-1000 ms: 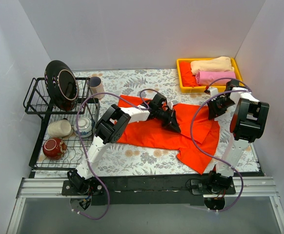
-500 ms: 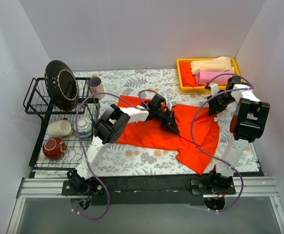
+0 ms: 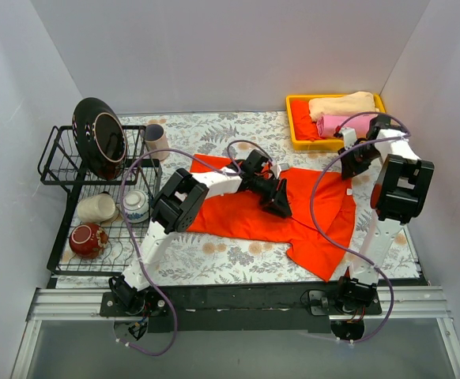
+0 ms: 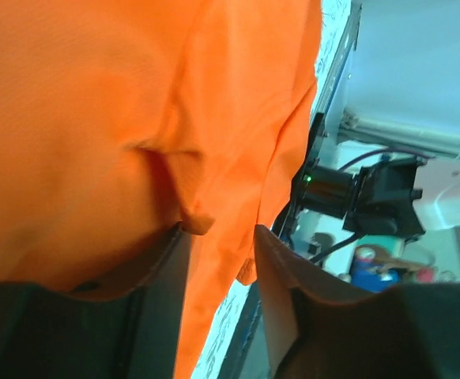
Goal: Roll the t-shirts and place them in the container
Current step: Fold the T-shirt at the center of the board.
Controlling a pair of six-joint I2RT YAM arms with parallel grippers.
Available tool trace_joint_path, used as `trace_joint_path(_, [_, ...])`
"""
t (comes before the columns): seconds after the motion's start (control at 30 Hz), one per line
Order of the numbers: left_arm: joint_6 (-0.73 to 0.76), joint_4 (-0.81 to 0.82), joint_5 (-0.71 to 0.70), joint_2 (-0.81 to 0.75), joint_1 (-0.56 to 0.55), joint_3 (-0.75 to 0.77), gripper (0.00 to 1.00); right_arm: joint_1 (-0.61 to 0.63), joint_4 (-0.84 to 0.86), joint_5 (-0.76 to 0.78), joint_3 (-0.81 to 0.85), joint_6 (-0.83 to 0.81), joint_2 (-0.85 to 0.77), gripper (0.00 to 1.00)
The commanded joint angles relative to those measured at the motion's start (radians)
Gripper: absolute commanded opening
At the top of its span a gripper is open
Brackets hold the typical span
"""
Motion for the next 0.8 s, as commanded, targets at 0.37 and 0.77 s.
trace_joint_path(0.37, [0.624,-0.396,-0.336,-0.284,0.3,0.143,0.24,0.0,-0.056,0.029,0.073,-0.001,-0.067,0.27])
trace_joint_path(0.77, [0.795,-0.397,-0.588,-0.128,0.415,0.179,0.06,0.019,0.008,0.13,0.079,-0.005,0.04,0.27])
